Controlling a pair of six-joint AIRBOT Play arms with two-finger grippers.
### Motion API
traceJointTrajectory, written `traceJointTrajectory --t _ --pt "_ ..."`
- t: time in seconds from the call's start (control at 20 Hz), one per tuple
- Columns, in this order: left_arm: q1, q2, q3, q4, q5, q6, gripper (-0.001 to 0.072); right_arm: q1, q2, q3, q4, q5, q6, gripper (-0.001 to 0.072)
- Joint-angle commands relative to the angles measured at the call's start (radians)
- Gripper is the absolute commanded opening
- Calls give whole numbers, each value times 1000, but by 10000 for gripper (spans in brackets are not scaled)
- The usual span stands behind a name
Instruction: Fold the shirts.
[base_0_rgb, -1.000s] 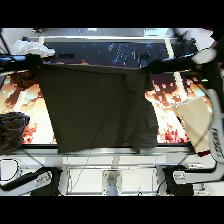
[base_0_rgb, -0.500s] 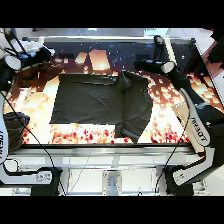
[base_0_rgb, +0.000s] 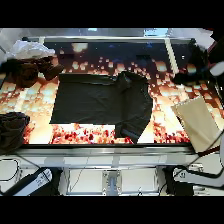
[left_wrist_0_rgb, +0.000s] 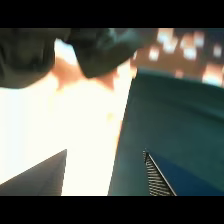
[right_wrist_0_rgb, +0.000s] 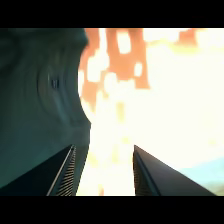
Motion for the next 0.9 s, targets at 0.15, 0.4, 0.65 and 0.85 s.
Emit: traceJointTrajectory --t 0.15,0.4,0.65,0.85 --pt "76 275 -570 -302 24 66 549 -61 169 -554 332 39 -21 403" --pt "76 285 -581 -429 13 121 548 -48 164 -740 576 -93 -77 403" --pt "76 285 -581 -528 7 165 549 83 134 -763 573 -217 -66 402" --pt "76 285 -581 -528 -34 185 549 118 120 -763 499 -315 -5 402"
